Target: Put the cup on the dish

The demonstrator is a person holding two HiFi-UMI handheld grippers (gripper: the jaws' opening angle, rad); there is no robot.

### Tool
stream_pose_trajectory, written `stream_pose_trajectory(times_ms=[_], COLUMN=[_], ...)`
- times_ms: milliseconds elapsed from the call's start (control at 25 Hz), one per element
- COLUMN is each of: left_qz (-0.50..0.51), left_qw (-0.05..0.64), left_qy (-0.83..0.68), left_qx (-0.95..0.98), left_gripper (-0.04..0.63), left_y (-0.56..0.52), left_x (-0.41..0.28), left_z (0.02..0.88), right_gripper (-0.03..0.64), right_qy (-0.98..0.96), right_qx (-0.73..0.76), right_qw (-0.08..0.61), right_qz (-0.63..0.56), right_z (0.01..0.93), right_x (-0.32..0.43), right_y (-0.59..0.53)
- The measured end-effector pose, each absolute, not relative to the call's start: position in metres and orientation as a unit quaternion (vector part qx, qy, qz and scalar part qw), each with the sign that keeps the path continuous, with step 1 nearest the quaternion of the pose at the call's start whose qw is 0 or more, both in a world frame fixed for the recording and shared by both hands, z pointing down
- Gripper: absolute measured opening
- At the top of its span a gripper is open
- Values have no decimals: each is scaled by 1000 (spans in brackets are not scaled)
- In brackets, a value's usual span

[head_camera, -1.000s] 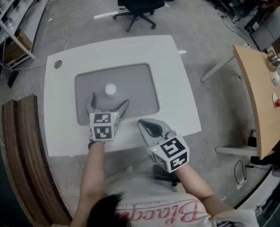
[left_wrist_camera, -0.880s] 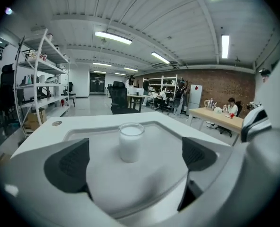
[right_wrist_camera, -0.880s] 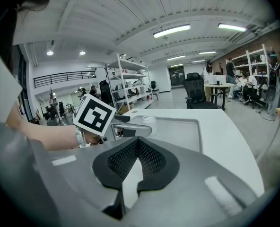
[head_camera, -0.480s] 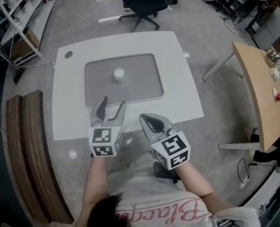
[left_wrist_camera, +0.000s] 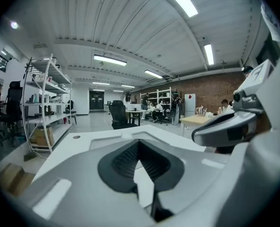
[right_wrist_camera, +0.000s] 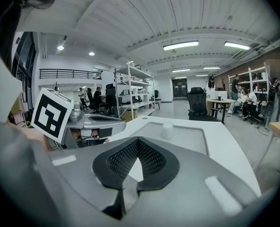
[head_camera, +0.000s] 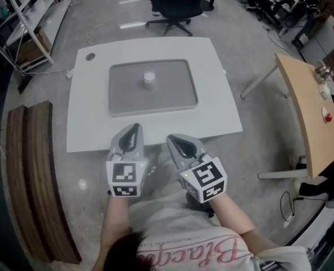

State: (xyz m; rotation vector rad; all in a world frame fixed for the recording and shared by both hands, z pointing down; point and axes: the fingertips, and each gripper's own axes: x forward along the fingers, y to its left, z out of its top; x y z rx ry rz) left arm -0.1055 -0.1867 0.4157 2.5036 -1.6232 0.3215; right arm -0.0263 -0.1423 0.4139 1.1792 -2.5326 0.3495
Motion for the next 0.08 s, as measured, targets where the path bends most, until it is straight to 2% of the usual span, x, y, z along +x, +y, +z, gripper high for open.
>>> stream_pose_trajectory(times_ms=[80], left_qz=[118], left_qw=[63], left_qy=[-535], left_qx=[834], left_gripper=[-2], left_y=[-179], left_x=[-104], left_z=[417], right_gripper=[0], right_qy=[-887], right_qx=[416], right_qw=[163], right_qz=[116], right_z=[413], right_x=[-27], right_y=[-137])
